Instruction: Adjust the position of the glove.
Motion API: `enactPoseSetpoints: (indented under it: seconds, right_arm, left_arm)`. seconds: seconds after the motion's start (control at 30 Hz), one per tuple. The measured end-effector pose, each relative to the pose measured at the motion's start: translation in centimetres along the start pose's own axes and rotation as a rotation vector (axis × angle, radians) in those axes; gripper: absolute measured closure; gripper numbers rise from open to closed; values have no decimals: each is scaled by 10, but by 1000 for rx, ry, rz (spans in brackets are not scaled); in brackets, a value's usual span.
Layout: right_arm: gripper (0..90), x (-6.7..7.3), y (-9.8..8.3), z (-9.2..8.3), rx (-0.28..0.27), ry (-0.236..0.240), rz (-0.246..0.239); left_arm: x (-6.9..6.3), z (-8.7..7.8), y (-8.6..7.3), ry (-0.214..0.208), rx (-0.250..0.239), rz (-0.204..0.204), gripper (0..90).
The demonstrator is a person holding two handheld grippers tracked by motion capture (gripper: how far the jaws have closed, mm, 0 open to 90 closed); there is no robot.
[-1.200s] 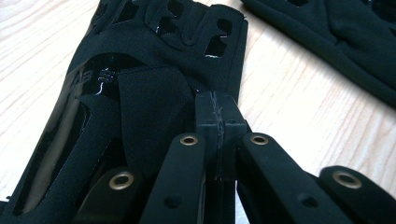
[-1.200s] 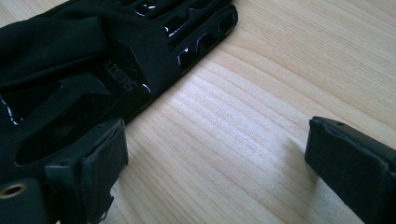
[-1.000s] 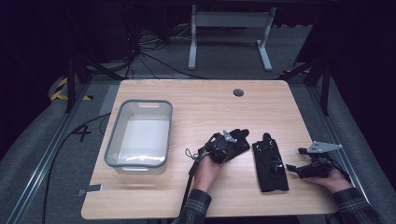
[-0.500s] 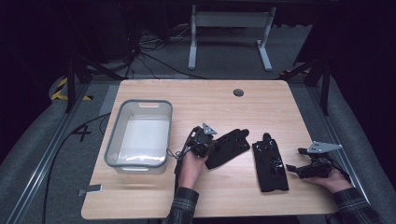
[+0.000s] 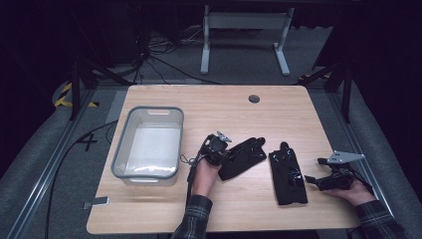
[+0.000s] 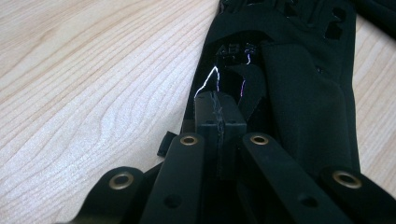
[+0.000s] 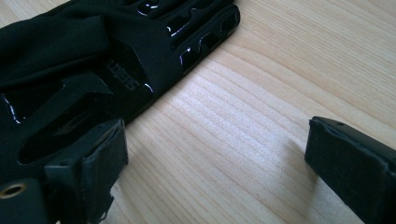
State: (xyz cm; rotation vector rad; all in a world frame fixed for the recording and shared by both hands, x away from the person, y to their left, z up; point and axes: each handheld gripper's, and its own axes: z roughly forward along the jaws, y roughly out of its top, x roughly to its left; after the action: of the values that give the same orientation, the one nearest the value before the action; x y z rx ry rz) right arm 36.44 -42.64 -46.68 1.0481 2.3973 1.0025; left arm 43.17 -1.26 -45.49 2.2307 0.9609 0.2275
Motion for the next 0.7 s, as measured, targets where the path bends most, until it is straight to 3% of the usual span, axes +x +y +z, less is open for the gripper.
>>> enactPoseSetpoints:
  seconds: [0.3,0.7]
  right_arm:
    - [64,0,0,0,0,1,0]
    - [64,0,0,0,0,1,-1]
  left_arm:
    - [-14,-8,-5,-27,52,27,899]
    - [-40,-14,-14,-129,97,75,899]
